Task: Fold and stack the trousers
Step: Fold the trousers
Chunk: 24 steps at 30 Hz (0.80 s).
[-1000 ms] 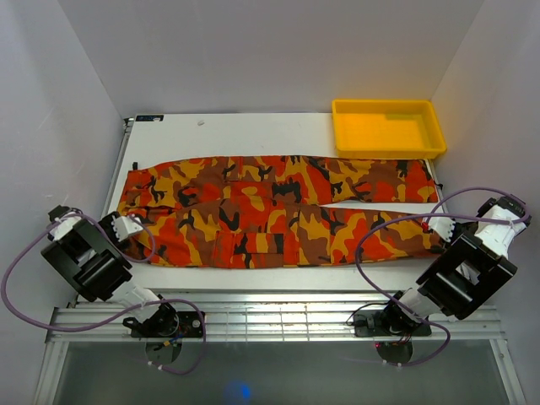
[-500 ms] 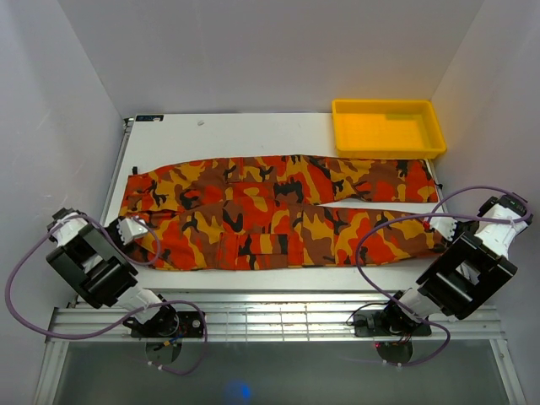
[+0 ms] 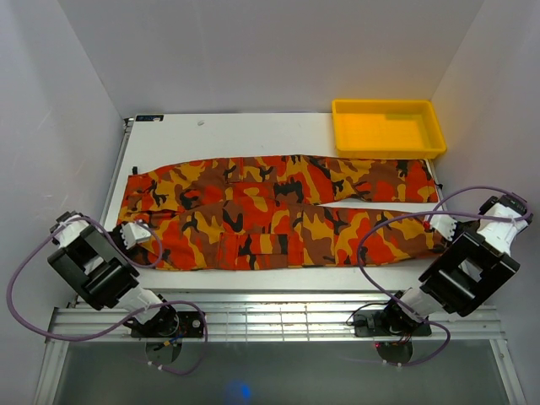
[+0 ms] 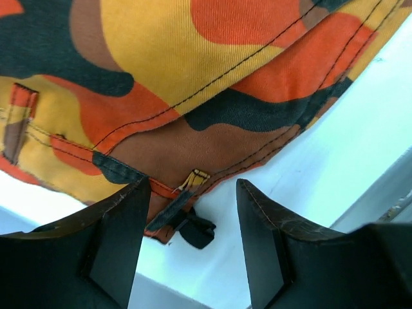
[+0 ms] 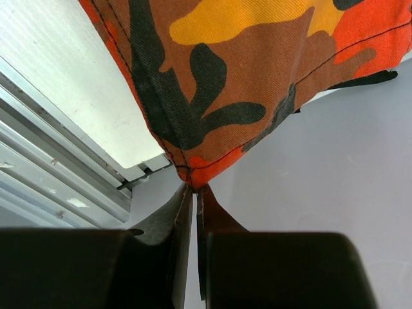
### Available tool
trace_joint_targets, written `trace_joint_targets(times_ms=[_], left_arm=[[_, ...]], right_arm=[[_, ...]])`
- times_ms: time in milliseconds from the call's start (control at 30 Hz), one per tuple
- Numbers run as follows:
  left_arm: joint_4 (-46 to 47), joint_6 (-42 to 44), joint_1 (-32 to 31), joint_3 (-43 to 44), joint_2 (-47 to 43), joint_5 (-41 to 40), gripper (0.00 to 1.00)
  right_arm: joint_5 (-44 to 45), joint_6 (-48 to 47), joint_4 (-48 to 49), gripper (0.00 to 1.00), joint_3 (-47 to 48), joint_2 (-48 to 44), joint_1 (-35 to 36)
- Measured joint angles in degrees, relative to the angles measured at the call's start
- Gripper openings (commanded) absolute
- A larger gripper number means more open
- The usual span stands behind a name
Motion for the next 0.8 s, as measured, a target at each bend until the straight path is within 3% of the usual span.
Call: trace_joint_targets(times_ms=[67,133,167,267,300,333,533,800], left_arm=[[1.6,-0.02,-0.11,-0.7,1.2,-0.5,0.66],[3.26,-0.11,-0.37,-0.85,3.02,-0.85,0.6],[3.39,-0.42,-0.5,-0.42,3.74,-0.79,0.44],[5.46,-0.63,-1.16,-0.17,4.39,-0.59,0.23],[6.47,-0.5,-1.29,-0.09,4.61,-0.35,0.08],[6.91,-0.63,-1.38,-0.04,4.68,-0.28,0.0],[3.61,-0.39,0.9,2.19,5.46,0.81,0.0],[-16.79,-0.83,14.08,14.4,6.16,6.62,0.0]], right_arm=[[0.0,0.02,-0.02,0.08,0.39,0.37,0.0],[-0.02,0.15,-0.04,0.08,0.98,0.66,0.02],[-0.02,0.2,-0.02,0.08,1.22,0.72,0.02],[-0.02,0.24,-0.02,0.08,1.42,0.79,0.07],[-0.02,0.35,-0.02,0.08,1.42,0.87,0.04],[-0.04,0.42,-0.04,0.08,1.51,1.03,0.07],[-0.98,1.49,-1.25,0.08,4.52,2.73,0.0],[-6.1,0.79,-7.56,0.08,9.42,3.58,-3.37]])
